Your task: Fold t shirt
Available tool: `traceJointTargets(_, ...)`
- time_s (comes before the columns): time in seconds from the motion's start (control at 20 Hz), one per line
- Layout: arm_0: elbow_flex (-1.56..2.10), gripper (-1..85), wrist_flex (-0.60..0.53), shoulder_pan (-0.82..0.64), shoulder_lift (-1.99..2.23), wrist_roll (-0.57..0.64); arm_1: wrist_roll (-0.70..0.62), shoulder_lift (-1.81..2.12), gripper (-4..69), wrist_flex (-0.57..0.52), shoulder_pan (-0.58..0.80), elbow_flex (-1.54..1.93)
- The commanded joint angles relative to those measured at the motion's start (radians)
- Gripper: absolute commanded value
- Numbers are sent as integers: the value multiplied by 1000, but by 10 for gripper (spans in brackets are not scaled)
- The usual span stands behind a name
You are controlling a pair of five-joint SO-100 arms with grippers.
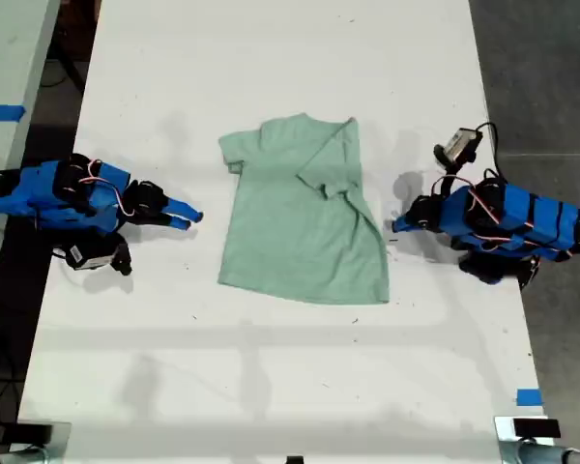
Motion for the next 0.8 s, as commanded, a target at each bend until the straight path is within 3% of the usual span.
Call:
traceJointTargets(0.0, -3, 151, 0, -3, 6, 3, 0, 8, -5, -25, 8, 48)
traceJointTargets(0.75, -3, 151, 0, -3, 6, 3, -5, 8, -5, -25, -2, 48)
